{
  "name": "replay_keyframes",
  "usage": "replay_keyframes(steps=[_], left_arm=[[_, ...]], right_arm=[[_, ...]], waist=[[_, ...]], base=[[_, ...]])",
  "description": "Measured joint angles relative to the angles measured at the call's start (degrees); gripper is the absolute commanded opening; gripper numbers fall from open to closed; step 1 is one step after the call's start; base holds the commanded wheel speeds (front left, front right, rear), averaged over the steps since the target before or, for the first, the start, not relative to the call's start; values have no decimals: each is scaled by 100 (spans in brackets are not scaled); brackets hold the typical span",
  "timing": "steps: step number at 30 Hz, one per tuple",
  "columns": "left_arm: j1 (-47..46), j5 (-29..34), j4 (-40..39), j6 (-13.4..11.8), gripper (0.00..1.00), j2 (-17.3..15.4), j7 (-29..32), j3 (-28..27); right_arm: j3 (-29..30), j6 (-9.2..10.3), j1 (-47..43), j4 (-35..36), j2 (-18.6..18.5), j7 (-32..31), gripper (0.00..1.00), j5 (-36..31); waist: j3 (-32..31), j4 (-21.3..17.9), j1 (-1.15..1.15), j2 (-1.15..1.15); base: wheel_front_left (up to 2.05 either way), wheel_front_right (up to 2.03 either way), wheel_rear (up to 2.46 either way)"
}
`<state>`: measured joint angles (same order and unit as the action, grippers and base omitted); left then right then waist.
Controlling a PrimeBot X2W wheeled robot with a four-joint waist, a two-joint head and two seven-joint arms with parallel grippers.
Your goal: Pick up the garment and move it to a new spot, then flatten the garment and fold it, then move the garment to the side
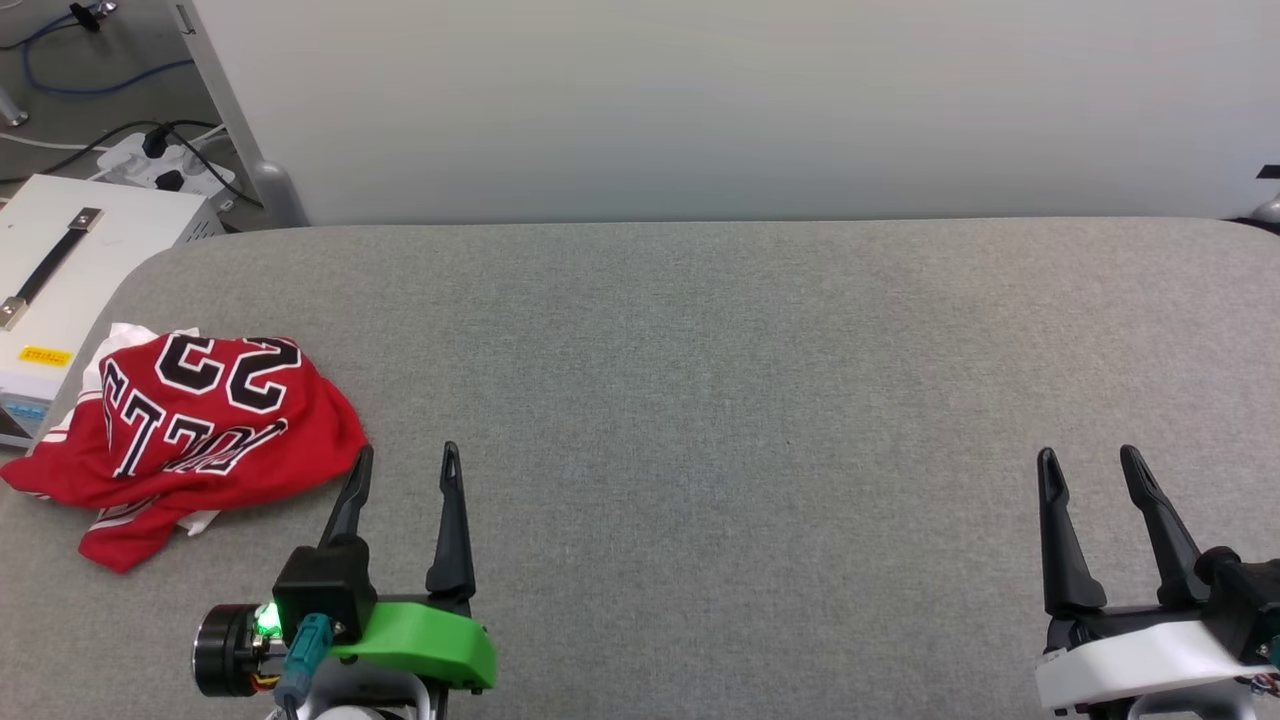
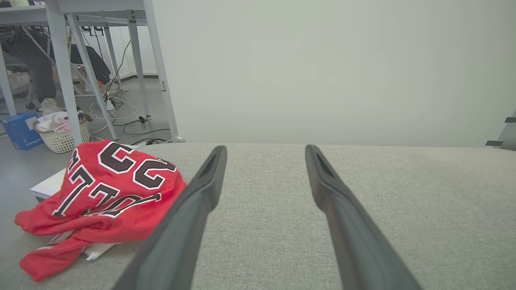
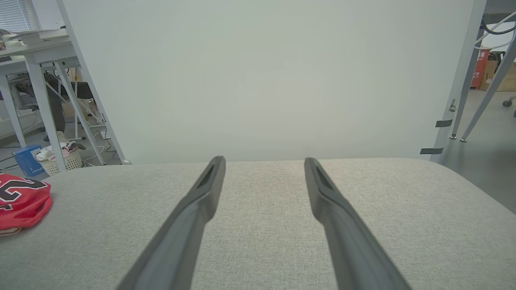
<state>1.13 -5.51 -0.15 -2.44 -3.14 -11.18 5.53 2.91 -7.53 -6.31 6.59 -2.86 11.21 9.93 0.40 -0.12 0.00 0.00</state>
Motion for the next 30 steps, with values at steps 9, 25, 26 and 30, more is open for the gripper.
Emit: replay_keyframes(steps=[9,25,26,30], left_arm=[[0,-11,27,0,100,0,-102,38],[3,-45,107,-58,100,1,-299,133],[3,-45,114,-58,100,1,-300,141],[3,-45,126,-58,100,2,-347,176]], right_arm=[[5,0,-66,22,0,104,100,80],[4,0,-187,63,0,298,100,215],[4,0,-190,65,0,307,100,220],[4,0,-207,71,0,326,100,237]], waist=[[12,6,0,0],[9,14,0,0],[10,15,0,0],[8,24,0,0]], base=[[0,0,0],[0,0,0],[0,0,0],[0,0,0]])
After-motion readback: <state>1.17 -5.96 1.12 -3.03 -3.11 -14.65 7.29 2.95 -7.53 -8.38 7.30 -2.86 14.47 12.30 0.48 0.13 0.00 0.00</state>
